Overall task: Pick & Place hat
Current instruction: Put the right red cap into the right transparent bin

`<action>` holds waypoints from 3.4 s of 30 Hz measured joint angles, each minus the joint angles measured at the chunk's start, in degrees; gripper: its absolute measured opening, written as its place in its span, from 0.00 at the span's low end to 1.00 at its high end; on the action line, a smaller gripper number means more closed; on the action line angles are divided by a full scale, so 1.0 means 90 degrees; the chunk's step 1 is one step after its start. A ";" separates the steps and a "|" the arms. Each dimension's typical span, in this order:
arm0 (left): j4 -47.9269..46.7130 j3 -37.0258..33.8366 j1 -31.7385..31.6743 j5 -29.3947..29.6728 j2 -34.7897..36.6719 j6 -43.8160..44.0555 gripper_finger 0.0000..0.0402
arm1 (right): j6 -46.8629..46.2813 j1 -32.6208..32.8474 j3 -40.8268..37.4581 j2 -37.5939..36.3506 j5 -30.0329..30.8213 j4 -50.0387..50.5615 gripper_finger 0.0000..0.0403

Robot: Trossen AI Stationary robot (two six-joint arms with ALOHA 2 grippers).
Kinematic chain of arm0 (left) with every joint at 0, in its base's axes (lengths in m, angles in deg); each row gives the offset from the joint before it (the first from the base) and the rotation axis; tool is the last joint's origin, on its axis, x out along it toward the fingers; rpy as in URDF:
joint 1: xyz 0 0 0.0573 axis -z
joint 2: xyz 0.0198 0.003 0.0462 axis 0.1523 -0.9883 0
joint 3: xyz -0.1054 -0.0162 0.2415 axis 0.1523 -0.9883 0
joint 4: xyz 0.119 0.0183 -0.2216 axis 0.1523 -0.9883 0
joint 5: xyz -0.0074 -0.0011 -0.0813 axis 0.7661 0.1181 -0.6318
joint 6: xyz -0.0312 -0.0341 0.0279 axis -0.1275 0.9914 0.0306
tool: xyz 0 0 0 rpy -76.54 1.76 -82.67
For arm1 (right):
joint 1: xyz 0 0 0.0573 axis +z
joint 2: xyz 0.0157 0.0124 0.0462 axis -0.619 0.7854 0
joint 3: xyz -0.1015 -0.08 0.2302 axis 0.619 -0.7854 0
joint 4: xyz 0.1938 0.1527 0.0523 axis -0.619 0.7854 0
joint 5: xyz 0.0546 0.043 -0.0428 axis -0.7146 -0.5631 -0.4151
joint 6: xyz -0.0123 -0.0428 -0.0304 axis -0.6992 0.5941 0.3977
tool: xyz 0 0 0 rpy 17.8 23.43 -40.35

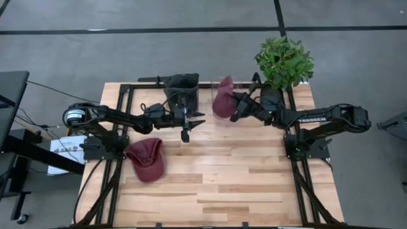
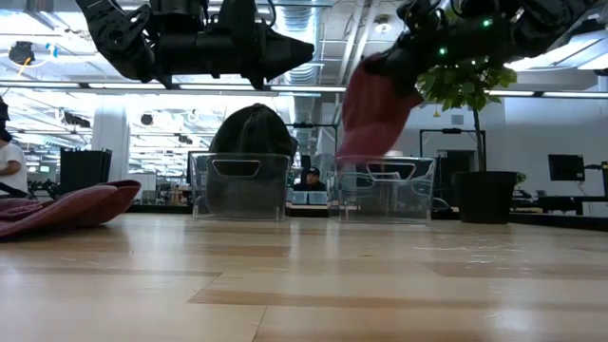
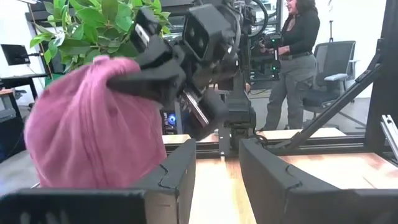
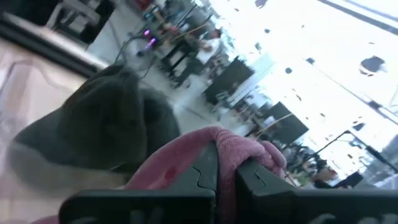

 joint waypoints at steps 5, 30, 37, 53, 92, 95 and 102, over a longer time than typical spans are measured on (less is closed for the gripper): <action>-0.0105 0.0000 0.0053 -0.0064 0.0002 0.0273 0.30 | 0.0030 0.0344 0.0000 -0.0001 -0.0457 -0.0223 0.00; -0.0370 -0.0002 0.1140 -0.1644 0.0007 0.1034 0.30 | -0.1401 0.3122 0.0000 -0.0001 -0.1071 0.2291 0.00; -0.0378 -0.0002 0.1503 -0.1500 0.0007 0.0409 0.30 | -0.1653 0.3448 0.0000 -0.0001 -0.1144 0.2577 0.00; -0.0355 0.0014 0.1294 -0.1182 -0.0362 0.0638 0.30 | -0.0549 0.3460 0.0000 -0.0001 -0.2913 0.1278 0.00; -0.0085 0.1178 0.1508 -0.2426 -0.1729 0.1319 0.03 | -0.1332 0.3335 -0.0002 -0.0001 -0.2866 0.1718 0.02; -0.0066 0.1178 0.1509 -0.2426 -0.1729 0.1358 0.02 | -0.1535 0.3334 -0.0002 -0.0001 -0.2866 0.1718 0.02; -0.0088 0.1169 0.1549 -0.2446 -0.1468 0.1480 0.02 | -0.2399 0.3335 -0.0002 -0.0001 -0.2159 0.1768 0.06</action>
